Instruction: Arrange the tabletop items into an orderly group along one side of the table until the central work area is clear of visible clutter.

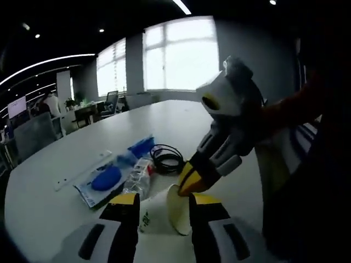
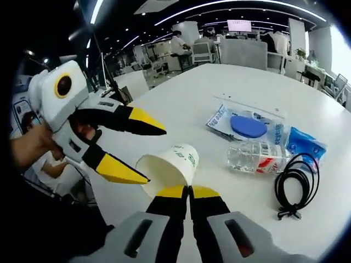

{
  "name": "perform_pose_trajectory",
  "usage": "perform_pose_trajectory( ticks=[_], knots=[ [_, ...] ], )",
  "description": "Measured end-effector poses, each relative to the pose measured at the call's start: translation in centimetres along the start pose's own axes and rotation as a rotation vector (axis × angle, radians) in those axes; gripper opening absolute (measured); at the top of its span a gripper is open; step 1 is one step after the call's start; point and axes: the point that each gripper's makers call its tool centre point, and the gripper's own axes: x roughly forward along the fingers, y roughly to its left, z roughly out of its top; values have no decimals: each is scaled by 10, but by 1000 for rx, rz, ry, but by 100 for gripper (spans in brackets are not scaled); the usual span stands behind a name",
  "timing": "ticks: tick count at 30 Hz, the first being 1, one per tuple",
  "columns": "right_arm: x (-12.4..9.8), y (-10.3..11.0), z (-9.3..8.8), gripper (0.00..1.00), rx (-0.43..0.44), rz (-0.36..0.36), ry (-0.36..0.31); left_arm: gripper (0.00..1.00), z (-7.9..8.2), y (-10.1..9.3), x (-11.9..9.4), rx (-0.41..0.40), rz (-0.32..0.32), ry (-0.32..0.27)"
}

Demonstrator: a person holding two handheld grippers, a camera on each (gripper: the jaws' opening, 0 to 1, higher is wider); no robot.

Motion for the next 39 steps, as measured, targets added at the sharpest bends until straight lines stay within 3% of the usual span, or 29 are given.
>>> perform_pose_trajectory(
  ticks=[9, 14, 29, 35, 39],
  knots=[
    [-1, 5, 1, 0, 16, 22, 15, 15, -10, 5, 4, 84, 7, 49],
    [-3, 6, 2, 0, -2, 20, 19, 13, -10, 7, 4, 82, 13, 49],
    [-11, 20, 17, 1, -125, 18, -38, 3, -11, 25, -1, -47, 59, 54],
    [-22, 16, 30, 13, -131, -14, -124, 1, -13, 36, -3, -166, 81, 53],
    [-30, 13, 33, 22, -112, -27, -162, 1, -19, 49, -5, -193, 94, 64]
  ],
)
